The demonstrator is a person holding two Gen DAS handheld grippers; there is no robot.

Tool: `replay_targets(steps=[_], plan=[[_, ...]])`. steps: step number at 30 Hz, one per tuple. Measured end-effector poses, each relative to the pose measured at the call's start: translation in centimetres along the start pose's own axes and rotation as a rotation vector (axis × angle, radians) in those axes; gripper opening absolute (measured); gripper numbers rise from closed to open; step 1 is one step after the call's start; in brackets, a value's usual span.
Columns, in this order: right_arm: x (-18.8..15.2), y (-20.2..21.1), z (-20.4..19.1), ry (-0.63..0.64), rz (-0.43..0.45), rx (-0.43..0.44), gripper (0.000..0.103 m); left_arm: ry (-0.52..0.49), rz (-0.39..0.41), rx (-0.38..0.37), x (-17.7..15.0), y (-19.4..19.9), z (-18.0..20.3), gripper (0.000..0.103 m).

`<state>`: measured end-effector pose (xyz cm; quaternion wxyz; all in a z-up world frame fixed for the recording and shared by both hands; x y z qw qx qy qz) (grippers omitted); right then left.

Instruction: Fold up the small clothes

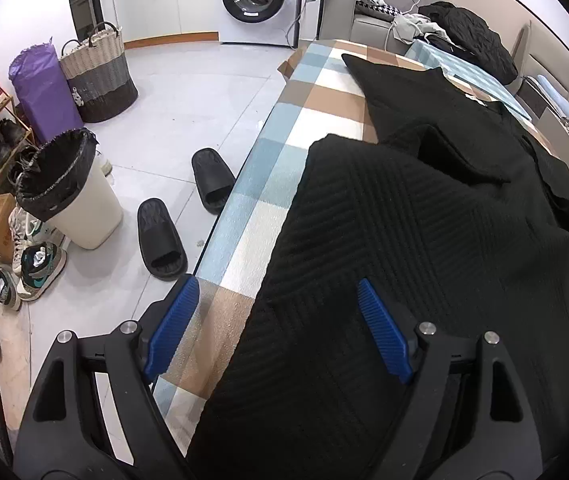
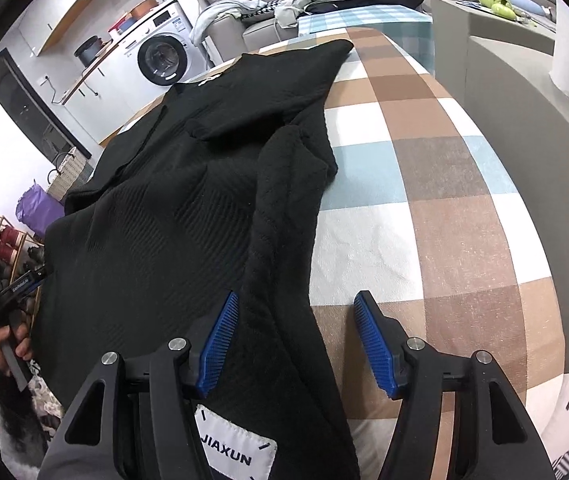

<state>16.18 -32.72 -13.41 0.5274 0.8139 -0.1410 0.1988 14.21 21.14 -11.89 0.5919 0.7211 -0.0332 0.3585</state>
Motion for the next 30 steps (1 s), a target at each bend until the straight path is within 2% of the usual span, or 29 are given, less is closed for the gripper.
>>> replay_targets(steps=[8,9,10,11,12,13,14,15,16,17,20,22,25,28,30], plan=[[-0.4,0.1,-1.2,0.047,0.009,0.027,0.062,-0.024,-0.017,-0.068,0.1,-1.0,0.9,0.077],[-0.5,0.1,-1.3,0.057,0.010,0.023,0.061,-0.022,-0.005,-0.075,0.1,-0.9,1.1,0.070],[-0.5,0.1,-1.4,0.072,0.018,0.010,0.061,-0.024,0.008,-0.088,0.1,-0.9,1.2,0.057],[-0.5,0.1,-1.5,0.086,0.025,0.000,0.061,-0.028,0.013,-0.090,0.1,-0.9,1.4,0.052],[-0.5,0.1,-1.7,0.100,0.033,-0.012,0.060,-0.032,0.018,-0.089,0.2,-0.9,1.5,0.037],[-0.4,0.0,-1.7,0.105,0.034,-0.017,0.052,-0.033,0.024,-0.094,0.2,-0.8,1.6,0.017],[-0.4,0.0,-1.7,0.110,0.037,-0.016,0.034,-0.032,0.025,-0.099,0.2,-0.7,1.6,0.011],[-0.3,-0.1,-1.6,0.116,0.037,-0.016,0.025,-0.024,0.029,-0.112,0.2,-0.6,1.5,0.007],[-0.2,-0.1,-1.6,0.121,0.040,-0.018,0.011,-0.013,0.041,-0.119,0.2,-0.2,1.3,0.006],[0.0,0.1,-1.5,0.124,0.054,-0.011,0.006,-0.003,0.060,-0.126,0.2,0.2,1.1,0.006],[0.8,2.0,-0.6,0.091,0.152,0.016,0.005,0.008,0.118,-0.142,0.5,2.2,0.7,0.005],[1.9,3.3,1.1,0.011,0.207,0.042,0.005,0.019,0.144,-0.168,0.7,3.3,0.5,0.005],[2.6,3.3,2.6,-0.070,0.227,0.064,0.005,0.019,0.165,-0.183,0.9,4.2,0.7,0.005],[2.7,3.2,2.4,-0.076,0.240,0.081,0.005,0.027,0.184,-0.199,1.2,5.1,0.7,0.005],[2.9,4.0,1.9,-0.058,0.278,0.126,0.005,0.028,0.204,-0.213,1.4,5.9,0.6,0.005]])
Point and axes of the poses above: each gripper's, at about its wrist camera, not at the fingertips, and y roughly against the way its jaws point, z to its right, x to its top, the point moved 1 cm from there along -y, roughly the way its jaws point, and after that the axes turned 6 degrees about x, right-handed, at the moved point
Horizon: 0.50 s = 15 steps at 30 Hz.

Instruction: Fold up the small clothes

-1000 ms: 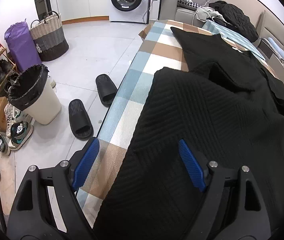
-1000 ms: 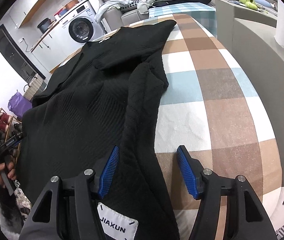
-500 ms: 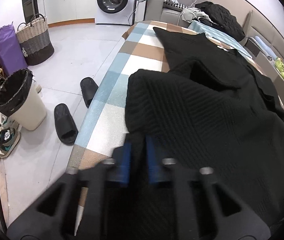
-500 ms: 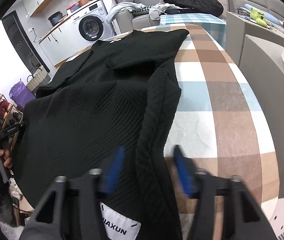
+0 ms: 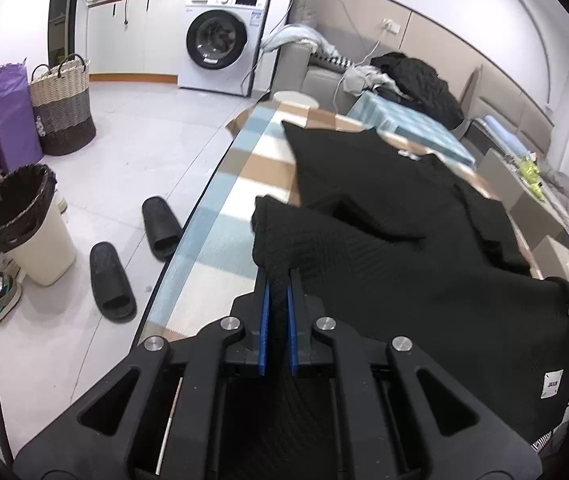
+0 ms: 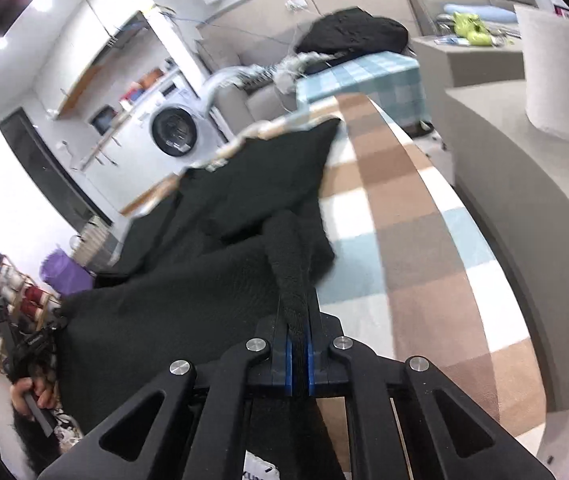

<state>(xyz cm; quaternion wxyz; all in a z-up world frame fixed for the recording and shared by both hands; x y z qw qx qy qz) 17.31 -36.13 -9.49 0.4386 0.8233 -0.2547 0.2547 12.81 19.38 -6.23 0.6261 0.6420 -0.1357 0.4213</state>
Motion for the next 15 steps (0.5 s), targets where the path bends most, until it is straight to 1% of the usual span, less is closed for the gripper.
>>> replay_targets(steps=[2,5,8,11,15], plan=[[0.6,1.0,-0.3,0.011,0.050,0.042,0.005,-0.005,0.024,-0.009,0.4,0.7,0.2,0.005],[2.2,1.6,-0.5,-0.001,0.114,0.070,0.005,-0.002,0.061,-0.012,1.3,1.1,0.6,0.005],[4.0,1.1,-0.3,-0.010,0.143,0.059,0.005,0.015,0.085,-0.018,2.7,0.6,0.7,0.005],[5.5,-0.2,-0.1,-0.033,0.139,0.030,0.005,0.028,0.091,-0.004,4.3,-1.0,0.8,0.005],[7.1,-3.2,0.5,-0.055,0.101,-0.025,0.005,0.030,0.052,0.006,5.6,-4.3,1.3,0.005]])
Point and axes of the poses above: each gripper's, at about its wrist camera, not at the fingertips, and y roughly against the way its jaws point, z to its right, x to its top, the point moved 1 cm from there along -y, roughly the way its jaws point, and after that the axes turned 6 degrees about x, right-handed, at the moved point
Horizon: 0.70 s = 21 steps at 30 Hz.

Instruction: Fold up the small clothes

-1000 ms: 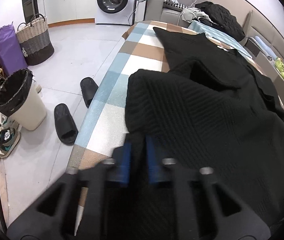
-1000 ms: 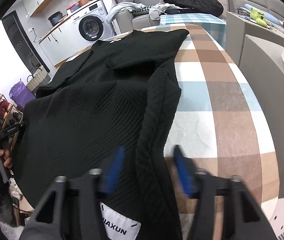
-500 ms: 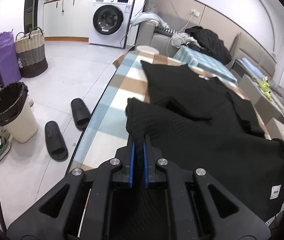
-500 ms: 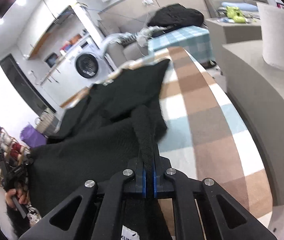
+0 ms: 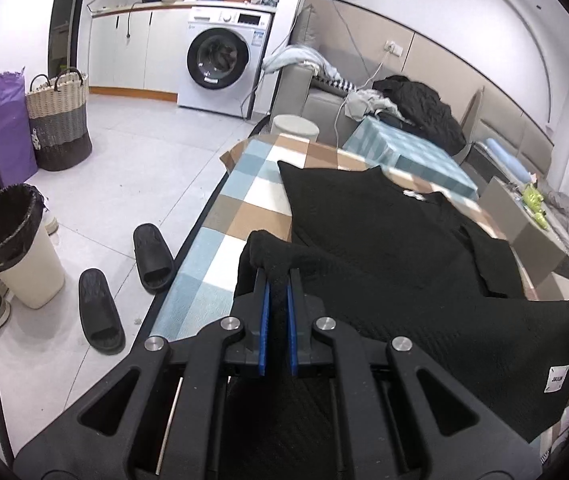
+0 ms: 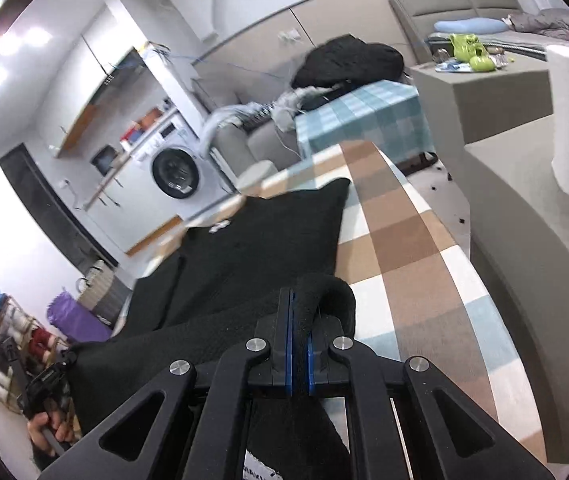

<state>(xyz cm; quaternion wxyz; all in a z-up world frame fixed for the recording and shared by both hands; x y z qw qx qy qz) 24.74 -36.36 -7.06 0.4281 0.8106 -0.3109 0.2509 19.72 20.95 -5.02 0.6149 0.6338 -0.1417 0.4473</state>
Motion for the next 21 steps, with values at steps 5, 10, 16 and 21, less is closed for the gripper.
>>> replay_targets(steps=[5,10,16,21], plan=[[0.1,-3.4,1.1,-0.004,-0.052,-0.078,0.005,-0.017,-0.036,0.030,0.1,-3.4,0.8,0.005],[-0.2,-4.3,2.6,-0.029,-0.096,-0.127,0.027,0.008,-0.094,0.044,-0.6,-5.3,0.5,0.010],[-1.3,-3.7,4.0,-0.039,-0.127,-0.122,0.043,0.007,-0.135,0.048,-1.8,-6.6,0.2,0.041],[-2.3,-5.0,3.7,-0.038,-0.206,-0.054,0.046,0.006,-0.163,0.035,-2.1,-7.6,0.6,0.055]])
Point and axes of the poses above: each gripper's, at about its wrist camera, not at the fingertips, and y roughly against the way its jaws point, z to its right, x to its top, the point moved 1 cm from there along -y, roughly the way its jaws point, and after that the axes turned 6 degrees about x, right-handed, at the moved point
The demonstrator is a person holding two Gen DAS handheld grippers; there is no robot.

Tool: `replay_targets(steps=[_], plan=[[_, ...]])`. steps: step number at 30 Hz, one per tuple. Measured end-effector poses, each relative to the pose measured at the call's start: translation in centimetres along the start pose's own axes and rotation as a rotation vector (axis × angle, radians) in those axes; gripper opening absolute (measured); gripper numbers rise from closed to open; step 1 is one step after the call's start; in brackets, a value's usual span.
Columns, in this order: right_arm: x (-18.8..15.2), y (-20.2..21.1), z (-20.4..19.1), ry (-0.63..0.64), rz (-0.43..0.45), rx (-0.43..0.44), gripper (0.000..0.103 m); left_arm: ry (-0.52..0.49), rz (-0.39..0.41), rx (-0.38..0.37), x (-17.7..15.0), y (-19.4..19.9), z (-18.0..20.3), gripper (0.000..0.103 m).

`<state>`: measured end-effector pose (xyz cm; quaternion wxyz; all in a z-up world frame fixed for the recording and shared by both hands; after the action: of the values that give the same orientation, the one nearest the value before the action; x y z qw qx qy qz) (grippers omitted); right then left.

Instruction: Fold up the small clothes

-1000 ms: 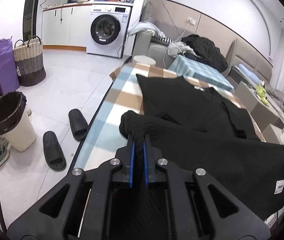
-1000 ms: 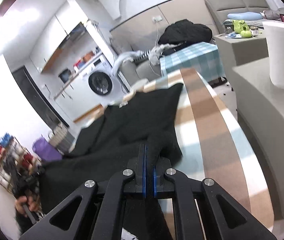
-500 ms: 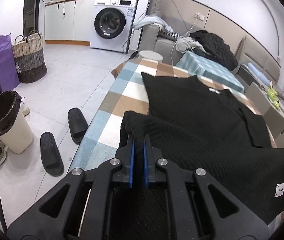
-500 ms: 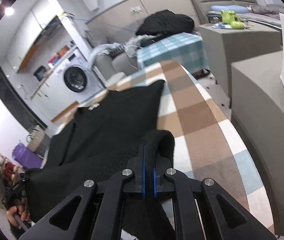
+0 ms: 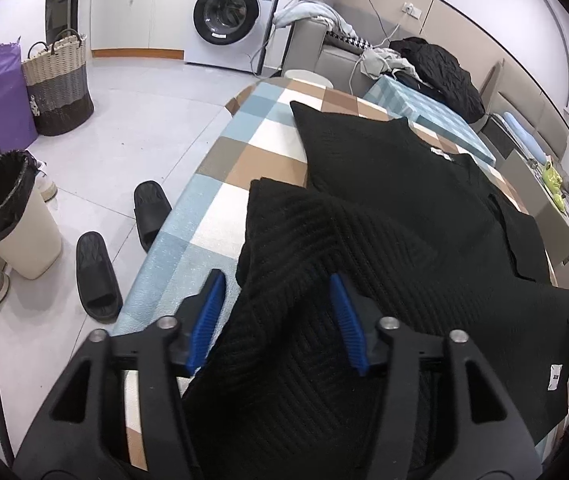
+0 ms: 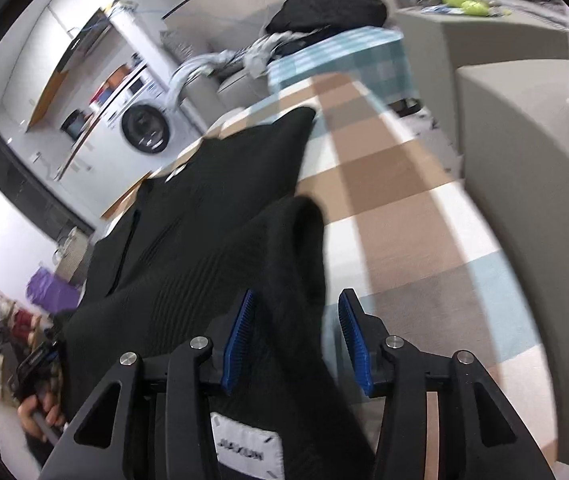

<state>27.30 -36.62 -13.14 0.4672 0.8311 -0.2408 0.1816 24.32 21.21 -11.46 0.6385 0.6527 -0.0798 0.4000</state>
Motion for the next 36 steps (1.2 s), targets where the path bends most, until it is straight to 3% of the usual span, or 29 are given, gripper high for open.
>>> replay_targets(steps=[4,9,16,18,19,23,36], plan=[[-0.3,-1.3,-1.0,0.032,-0.043,0.009,0.054,0.009,-0.025,-0.029,0.3,-0.7,0.0,0.056],[-0.1,-2.2,-1.8,0.078,-0.062,-0.020,0.055,-0.021,-0.036,-0.048,0.5,-1.7,0.6,0.056],[0.2,-3.3,-2.0,0.080,-0.067,-0.066,0.055,-0.084,-0.020,-0.044,0.5,-2.3,2.2,0.020],[0.2,-3.6,-2.2,0.093,-0.070,-0.082,0.047,-0.119,-0.014,-0.022,0.4,-2.4,2.8,0.016],[0.1,-3.7,-2.4,0.108,-0.076,-0.088,0.037,-0.135,-0.012,-0.015,0.3,-2.4,3.2,0.015],[-0.2,-4.0,-2.9,0.138,-0.097,-0.100,0.028,-0.160,-0.009,0.002,0.2,-2.4,3.5,0.014],[-1.9,-2.7,-3.1,0.157,-0.121,-0.104,0.027,-0.205,-0.001,0.028,-2.7,0.3,2.9,0.013]])
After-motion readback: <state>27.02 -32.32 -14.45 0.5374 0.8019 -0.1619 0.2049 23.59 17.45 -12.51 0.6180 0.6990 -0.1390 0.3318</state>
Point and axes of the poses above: each gripper's, at about its wrist camera, not at the fingertips, and y roughly against the way its jaws point, z to its right, x to its top, the point moved 1 cm from there along -y, roughly the way its jaws point, and after that the axes turned 6 degrees about x, right-handed, at the moved point
